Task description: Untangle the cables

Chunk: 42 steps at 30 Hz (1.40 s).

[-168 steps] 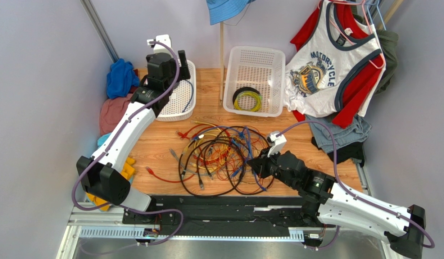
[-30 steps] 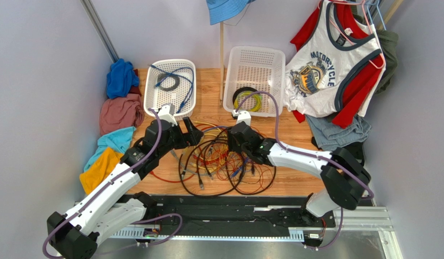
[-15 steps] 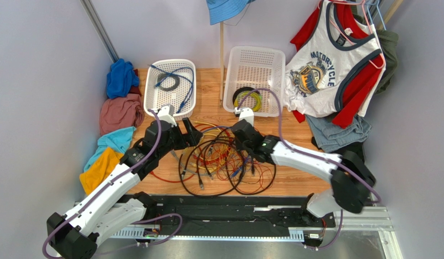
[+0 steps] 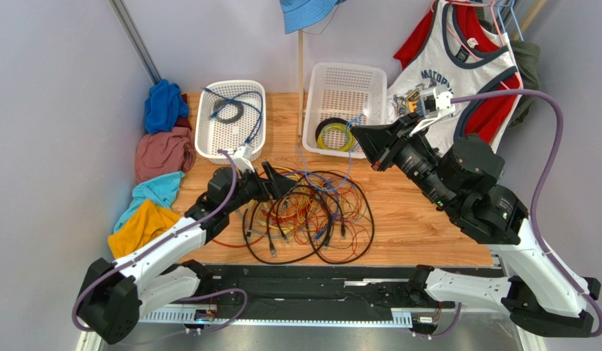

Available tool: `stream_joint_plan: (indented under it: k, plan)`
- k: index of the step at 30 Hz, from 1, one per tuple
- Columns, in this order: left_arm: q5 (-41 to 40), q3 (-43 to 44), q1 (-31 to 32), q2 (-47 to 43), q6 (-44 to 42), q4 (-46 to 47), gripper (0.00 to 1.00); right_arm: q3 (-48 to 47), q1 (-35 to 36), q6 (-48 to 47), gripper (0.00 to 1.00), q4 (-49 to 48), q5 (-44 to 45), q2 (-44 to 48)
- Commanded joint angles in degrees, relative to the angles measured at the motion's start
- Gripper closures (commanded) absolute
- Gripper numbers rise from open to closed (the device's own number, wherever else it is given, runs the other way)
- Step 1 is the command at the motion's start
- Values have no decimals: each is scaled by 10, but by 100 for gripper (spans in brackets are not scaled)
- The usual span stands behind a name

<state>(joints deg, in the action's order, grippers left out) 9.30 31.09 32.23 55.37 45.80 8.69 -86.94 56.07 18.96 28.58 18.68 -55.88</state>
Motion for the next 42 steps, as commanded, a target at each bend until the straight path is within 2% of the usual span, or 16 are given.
stream_joint_plan:
  k: [1,5,7,14,19,26,33,42]
  plan:
    - [123,-14,3,46,47,232,1,-41,0,-10,100,89,-36,-17]
    - [168,-32,3,55,77,378,1,-39,0,-8,100,97,-39,-10]
    - [174,-29,3,42,79,391,1,-18,-1,-3,100,94,-41,-3]
    - [174,12,3,-39,32,326,1,83,0,14,100,61,-37,33]
    - [203,40,6,-44,32,324,1,151,-1,34,100,35,-65,40]
    - [221,62,27,-7,14,321,1,192,0,47,100,16,-82,45]
    - [240,94,93,76,-37,320,1,182,0,57,100,3,-118,43]
    - [231,111,110,131,-52,339,1,186,0,87,100,-15,-178,48]
